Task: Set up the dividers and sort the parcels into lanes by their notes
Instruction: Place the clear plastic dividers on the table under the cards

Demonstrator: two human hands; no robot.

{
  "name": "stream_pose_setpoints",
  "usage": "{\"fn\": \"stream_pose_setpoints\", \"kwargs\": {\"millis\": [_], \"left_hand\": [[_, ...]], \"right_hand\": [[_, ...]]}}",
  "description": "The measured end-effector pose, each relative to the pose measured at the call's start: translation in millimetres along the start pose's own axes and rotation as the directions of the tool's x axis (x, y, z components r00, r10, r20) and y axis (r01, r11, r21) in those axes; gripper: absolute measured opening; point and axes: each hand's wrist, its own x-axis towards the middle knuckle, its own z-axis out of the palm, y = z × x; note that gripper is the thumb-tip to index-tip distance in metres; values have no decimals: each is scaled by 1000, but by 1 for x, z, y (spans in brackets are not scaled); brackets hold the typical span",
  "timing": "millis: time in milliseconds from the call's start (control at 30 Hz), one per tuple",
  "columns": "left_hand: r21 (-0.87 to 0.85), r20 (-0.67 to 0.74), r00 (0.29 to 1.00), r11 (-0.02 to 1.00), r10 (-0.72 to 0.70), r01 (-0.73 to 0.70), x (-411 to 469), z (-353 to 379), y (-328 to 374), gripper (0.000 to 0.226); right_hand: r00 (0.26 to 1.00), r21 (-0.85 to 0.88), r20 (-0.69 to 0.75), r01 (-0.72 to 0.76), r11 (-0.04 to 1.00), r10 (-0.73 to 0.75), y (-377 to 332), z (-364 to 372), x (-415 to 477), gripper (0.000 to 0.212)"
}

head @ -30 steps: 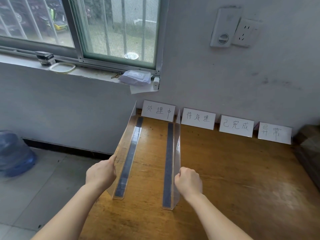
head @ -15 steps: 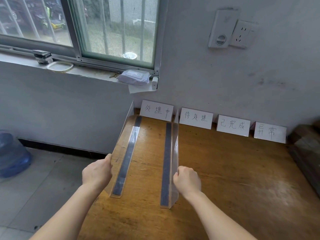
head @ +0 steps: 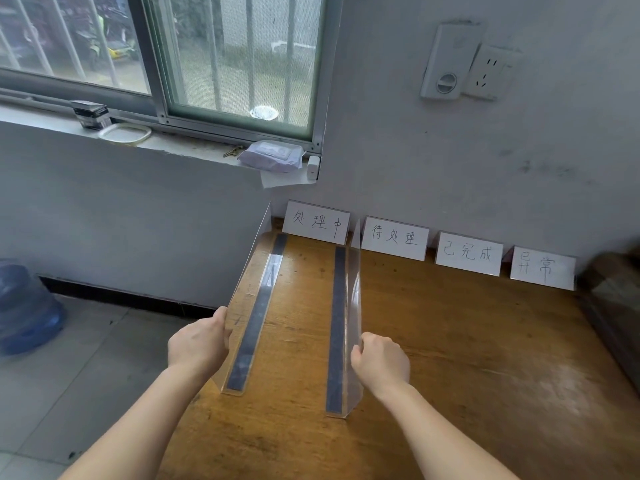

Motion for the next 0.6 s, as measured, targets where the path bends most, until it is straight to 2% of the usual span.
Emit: {"fn": "stream_pose_setpoints", "kwargs": {"millis": [200, 600], "left_hand": [[15, 22, 1000, 1000, 4, -5, 4, 4, -1, 18], [30, 10, 1000, 1000, -9, 9, 2, 4, -4, 22]], "right_hand": [[1000, 6, 2, 27, 1000, -27, 6, 2, 0, 13], [1000, -25, -15, 4, 1000, -4, 8, 5, 2, 16]]}}
